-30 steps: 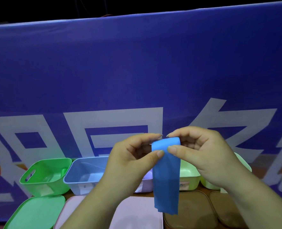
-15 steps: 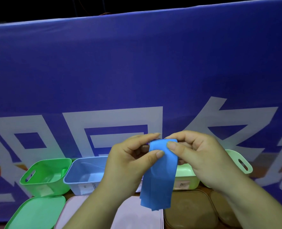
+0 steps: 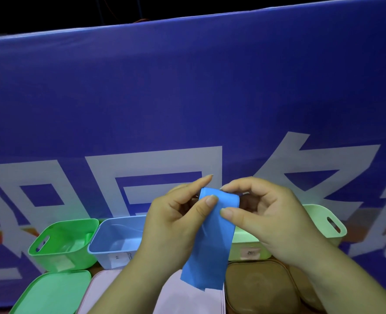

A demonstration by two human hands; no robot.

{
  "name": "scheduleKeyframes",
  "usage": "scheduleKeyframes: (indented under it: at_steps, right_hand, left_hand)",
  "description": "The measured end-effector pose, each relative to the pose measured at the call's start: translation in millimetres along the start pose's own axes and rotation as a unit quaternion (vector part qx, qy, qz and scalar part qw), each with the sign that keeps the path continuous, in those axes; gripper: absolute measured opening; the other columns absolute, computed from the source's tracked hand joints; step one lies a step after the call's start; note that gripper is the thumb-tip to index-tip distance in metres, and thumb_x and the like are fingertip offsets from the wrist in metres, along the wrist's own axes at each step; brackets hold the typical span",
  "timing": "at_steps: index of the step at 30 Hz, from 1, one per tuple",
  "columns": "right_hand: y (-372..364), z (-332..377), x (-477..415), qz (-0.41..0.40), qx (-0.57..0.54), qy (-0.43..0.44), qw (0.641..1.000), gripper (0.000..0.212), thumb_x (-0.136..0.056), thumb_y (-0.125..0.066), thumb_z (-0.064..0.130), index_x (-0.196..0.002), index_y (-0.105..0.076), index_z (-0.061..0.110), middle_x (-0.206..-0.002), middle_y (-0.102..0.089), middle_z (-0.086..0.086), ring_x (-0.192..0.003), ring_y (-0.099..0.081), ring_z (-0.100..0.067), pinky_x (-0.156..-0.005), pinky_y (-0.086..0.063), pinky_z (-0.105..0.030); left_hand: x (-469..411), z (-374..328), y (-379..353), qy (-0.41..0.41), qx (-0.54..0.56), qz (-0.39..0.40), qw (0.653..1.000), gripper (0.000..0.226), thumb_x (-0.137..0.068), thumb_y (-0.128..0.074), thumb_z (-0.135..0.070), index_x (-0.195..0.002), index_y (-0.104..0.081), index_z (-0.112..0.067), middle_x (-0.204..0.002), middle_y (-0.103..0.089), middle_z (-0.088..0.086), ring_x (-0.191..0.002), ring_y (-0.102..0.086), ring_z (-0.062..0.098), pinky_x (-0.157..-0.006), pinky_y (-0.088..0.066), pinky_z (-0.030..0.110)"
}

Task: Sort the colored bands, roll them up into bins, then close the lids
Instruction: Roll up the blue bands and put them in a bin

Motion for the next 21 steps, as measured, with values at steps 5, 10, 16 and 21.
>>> scheduleKeyframes:
  at_steps: [5,10,16,21]
  right_hand:
    - [-0.1,4.3,2.1,-0.002,0.011,0.017,1.000,0.032,-0.078,-0.079,0.003,-0.102,-0.071,0.024,-0.096,-0.075,0.008,-0.093,-0.072,-0.015,-0.081,-0.060,-0.031]
    - [-0.7,4.5,2.2,-0.002,0.018,0.023,1.000,0.034,-0.077,-0.080,0.006,-0.104,-0.071,0.024,-0.098,-0.074,0.007,-0.093,-0.072,-0.016,-0.080,-0.060,-0.033]
    - [-1.5,5.0,1.9,0.000,0.011,0.028,1.000,0.032,-0.079,-0.078,0.005,-0.103,-0.071,0.025,-0.100,-0.075,0.003,-0.095,-0.072,-0.017,-0.084,-0.059,-0.036]
    - [1.1,5.2,0.1,-0.005,-0.019,0.027,0.999,0.029,-0.079,-0.076,0.005,-0.100,-0.072,0.024,-0.097,-0.076,0.005,-0.091,-0.072,-0.014,-0.077,-0.056,-0.023]
  left_hand:
    - [0.5,-1.1,0.0,0.005,0.002,-0.005,1.000,0.035,-0.076,-0.066,-0.043,-0.111,-0.071,-0.043,-0.095,-0.074,-0.003,-0.091,-0.067,0.017,-0.081,-0.057,0.030]
    - [0.7,-3.2,1.0,0.007,0.001,-0.011,1.000,0.035,-0.072,-0.062,-0.049,-0.106,-0.070,-0.045,-0.095,-0.074,-0.023,-0.094,-0.068,0.001,-0.083,-0.057,0.022]
    - [1.6,-6.8,3.1,0.007,0.013,-0.010,1.000,0.033,-0.071,-0.067,-0.046,-0.103,-0.074,-0.041,-0.092,-0.076,-0.011,-0.089,-0.070,0.009,-0.078,-0.058,0.024]
    - [1.5,-9.1,2.9,-0.001,0.042,0.027,0.999,0.035,-0.074,-0.075,-0.026,-0.108,-0.075,-0.031,-0.096,-0.076,0.004,-0.092,-0.070,0.023,-0.075,-0.059,0.025]
Point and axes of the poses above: each hand's wrist, its own x-axis away from the middle knuckle, its own y-axis out of the back of the hand, z = x × y, the point moved 8 cm from there along -x, towards the middle knuckle
